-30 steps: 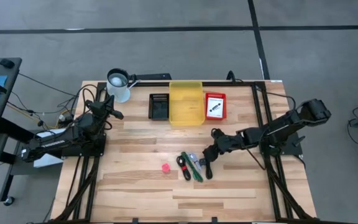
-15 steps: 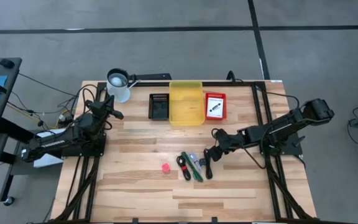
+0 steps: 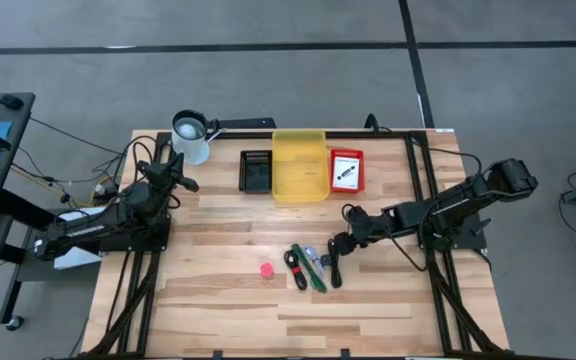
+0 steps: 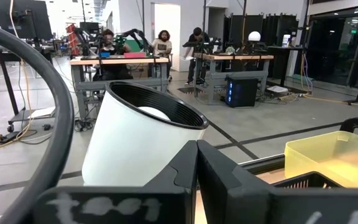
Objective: Pick and place items into bin
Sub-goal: Put the black charger cable into the yellow bin
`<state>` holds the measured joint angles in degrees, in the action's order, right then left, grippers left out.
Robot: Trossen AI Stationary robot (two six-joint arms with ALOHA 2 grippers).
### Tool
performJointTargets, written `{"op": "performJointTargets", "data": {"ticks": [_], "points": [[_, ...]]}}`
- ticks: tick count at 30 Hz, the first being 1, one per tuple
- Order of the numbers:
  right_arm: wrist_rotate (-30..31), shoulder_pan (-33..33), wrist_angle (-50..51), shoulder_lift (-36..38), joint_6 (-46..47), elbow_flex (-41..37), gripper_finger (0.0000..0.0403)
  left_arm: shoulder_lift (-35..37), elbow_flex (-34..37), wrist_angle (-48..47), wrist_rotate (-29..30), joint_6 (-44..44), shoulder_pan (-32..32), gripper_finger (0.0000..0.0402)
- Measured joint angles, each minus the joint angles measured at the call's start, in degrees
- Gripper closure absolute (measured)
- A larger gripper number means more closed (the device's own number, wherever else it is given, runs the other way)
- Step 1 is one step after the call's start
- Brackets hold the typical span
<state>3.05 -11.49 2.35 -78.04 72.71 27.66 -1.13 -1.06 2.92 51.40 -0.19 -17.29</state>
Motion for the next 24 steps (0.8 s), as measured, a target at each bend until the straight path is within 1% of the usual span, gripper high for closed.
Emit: {"op": "performJointTargets", "data": {"ticks": [4, 9, 24], "points": [[0.02, 0.00, -0.44, 0.00, 2.30, 0.00, 0.0188, 0.00, 0.00, 0.00, 0.00, -0.01, 0.02, 0.0401], [0.02, 0.02, -2.43, 0.00, 2.36, 0.00, 0.0188, 0.01, 0.00, 0.00, 0.00, 0.00, 0.01, 0.0401], [0.02, -0.15, -0.63, -0.04, 3.86, 0.00, 0.0188, 0.02, 0.00, 0.00, 0.00, 0.00, -0.01, 0.0401]]}}
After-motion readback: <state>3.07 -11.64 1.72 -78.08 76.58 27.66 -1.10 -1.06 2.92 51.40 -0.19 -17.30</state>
